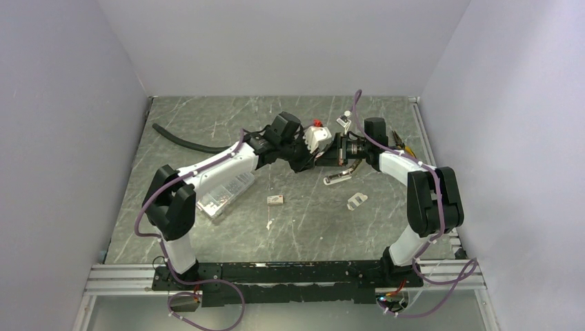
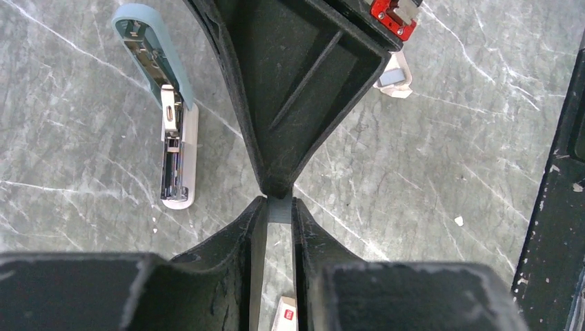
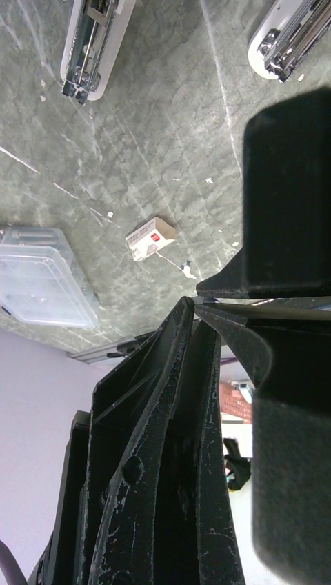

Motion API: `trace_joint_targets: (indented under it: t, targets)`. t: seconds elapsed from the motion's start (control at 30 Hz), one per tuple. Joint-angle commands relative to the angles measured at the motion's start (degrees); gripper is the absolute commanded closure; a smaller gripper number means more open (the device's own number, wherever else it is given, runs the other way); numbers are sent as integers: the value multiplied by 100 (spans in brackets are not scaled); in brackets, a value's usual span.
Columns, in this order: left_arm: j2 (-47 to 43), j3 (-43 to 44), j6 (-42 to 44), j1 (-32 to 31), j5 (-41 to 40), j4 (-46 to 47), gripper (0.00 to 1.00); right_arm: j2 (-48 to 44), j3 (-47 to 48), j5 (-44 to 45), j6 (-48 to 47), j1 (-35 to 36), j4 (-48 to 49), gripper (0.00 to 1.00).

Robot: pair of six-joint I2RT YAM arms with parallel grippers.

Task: Load the staples into the stapler
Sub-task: Pick up the staple from the center of the board.

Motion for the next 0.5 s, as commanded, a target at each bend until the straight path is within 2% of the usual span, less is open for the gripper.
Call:
trace_joint_targets:
  t: [0.0,0.33,0.47]
  targets:
    - [-4,192,151,-9,-207,210,74,-83,166,-152,-212,25,-133,92]
    - [-64,193,40,-55,-312,134,56,-186,275,-9,-576,-82,-381,94]
    - [-147,199,-13,-50,-208,54,48,-227,373,29,-981,-114,-820,94]
